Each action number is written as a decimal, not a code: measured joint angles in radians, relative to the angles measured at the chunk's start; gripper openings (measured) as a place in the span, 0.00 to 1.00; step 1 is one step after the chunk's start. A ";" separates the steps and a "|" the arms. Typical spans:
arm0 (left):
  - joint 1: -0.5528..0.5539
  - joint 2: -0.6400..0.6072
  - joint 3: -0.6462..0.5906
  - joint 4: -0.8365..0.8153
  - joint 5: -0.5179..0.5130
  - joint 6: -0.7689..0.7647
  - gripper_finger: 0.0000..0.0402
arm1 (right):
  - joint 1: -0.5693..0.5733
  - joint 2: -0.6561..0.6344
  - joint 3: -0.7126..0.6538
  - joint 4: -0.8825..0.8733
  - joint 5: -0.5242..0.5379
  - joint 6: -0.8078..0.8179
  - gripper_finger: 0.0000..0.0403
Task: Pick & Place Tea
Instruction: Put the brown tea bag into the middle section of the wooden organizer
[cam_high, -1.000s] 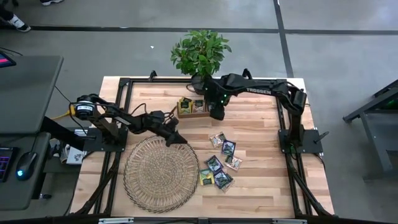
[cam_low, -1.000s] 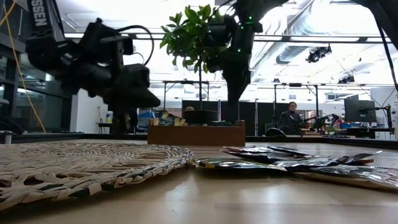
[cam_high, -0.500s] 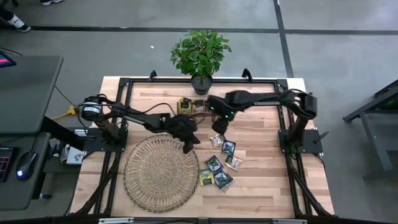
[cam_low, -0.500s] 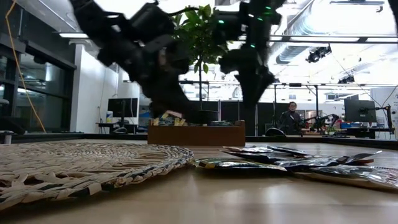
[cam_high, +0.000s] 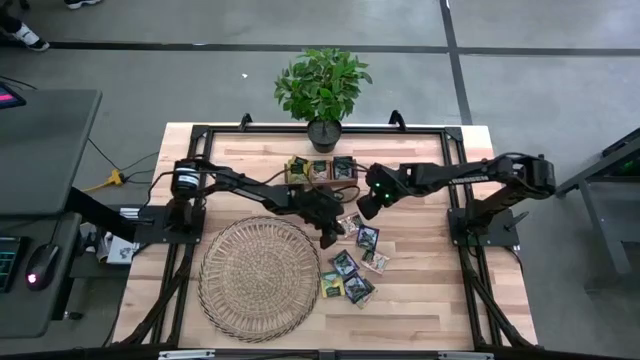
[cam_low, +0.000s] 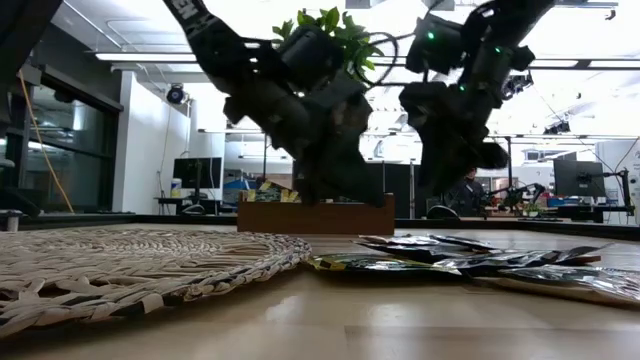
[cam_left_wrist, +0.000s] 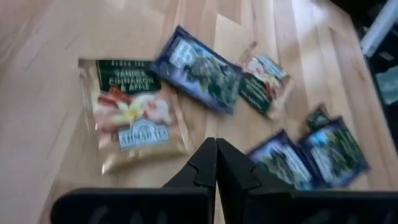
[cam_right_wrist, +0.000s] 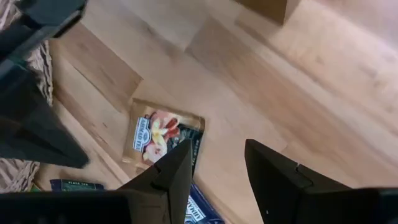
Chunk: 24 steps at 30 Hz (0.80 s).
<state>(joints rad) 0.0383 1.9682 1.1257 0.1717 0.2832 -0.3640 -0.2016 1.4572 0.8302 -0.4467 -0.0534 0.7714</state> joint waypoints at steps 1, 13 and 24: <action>0.000 0.017 0.014 -0.011 -0.005 -0.001 0.00 | 0.004 -0.001 -0.018 0.022 -0.006 0.016 0.36; 0.000 0.103 0.084 -0.109 -0.166 -0.007 0.00 | 0.069 -0.001 -0.096 0.138 -0.010 0.115 0.36; 0.000 0.151 0.092 -0.097 -0.188 -0.072 0.00 | 0.093 0.003 -0.096 0.129 0.068 0.282 0.38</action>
<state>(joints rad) 0.0383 2.1197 1.2175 0.0749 0.0947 -0.4364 -0.1085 1.4605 0.7346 -0.3174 0.0148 1.0531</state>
